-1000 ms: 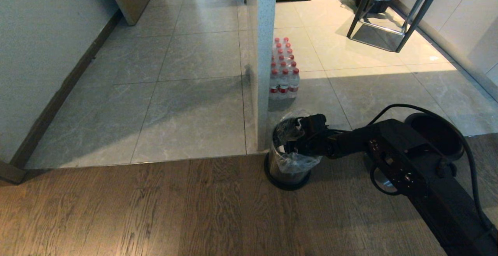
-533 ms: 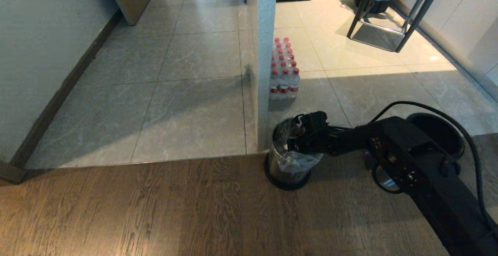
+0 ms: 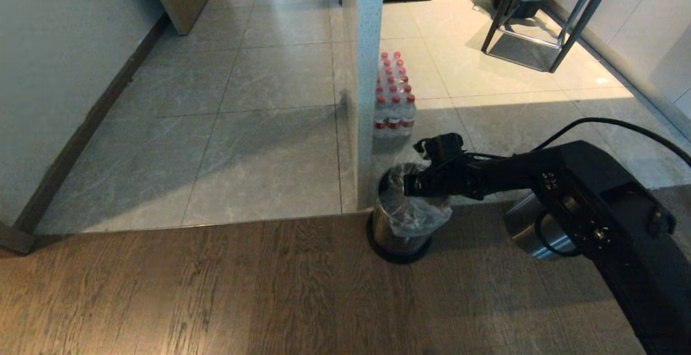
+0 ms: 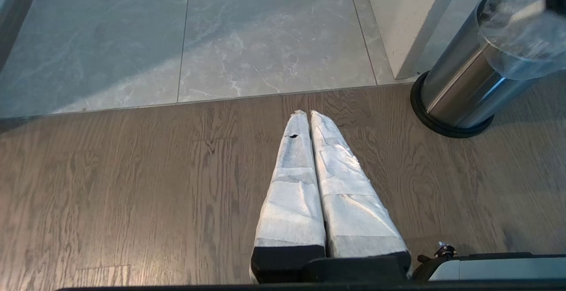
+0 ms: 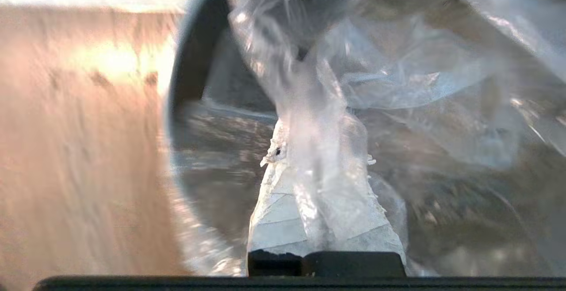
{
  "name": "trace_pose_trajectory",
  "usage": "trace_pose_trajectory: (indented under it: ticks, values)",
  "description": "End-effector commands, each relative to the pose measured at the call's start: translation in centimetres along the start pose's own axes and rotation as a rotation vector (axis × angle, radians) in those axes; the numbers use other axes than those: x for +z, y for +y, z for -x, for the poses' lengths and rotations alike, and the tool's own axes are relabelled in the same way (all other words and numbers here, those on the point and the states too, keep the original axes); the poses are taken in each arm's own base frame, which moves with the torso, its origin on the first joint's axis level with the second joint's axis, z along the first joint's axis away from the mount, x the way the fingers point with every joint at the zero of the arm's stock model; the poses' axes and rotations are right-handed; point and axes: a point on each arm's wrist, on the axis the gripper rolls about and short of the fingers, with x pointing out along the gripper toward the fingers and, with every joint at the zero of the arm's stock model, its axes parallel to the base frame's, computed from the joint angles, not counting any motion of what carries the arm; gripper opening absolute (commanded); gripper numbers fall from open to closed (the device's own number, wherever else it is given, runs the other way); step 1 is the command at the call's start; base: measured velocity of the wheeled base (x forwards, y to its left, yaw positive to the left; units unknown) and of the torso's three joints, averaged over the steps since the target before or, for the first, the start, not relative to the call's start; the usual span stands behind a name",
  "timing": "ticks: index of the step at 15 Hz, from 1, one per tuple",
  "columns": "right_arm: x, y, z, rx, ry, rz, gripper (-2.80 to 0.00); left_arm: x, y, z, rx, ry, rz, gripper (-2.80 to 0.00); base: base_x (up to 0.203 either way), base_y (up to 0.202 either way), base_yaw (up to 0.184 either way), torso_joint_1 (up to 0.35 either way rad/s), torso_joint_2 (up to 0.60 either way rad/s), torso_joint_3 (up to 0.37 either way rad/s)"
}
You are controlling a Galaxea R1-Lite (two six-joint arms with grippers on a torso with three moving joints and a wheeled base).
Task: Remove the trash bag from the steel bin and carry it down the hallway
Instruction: Pick up the trash bag
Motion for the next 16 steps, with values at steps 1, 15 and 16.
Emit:
trace_pose_trajectory:
  ticks: [1, 15, 16]
  values:
    - [2.7, 0.7, 3.2, 0.011, -0.068, -0.002, -2.80, 0.0, 0.0, 0.0, 0.000, 0.000, 0.000, -2.80, 0.000, 0.000, 0.000, 0.000, 0.00, 0.000]
    - [10.3, 4.5, 19.6, 0.080, -0.336, -0.032, -2.80, 0.0, 0.0, 0.0, 0.000, 0.000, 0.000, -2.80, 0.000, 0.000, 0.000, 0.000, 0.00, 0.000]
    - [10.8, 4.9, 21.3, 0.089, -0.368, -0.028, -2.80, 0.0, 0.0, 0.0, 0.000, 0.000, 0.000, -2.80, 0.000, 0.000, 0.000, 0.000, 0.00, 0.000]
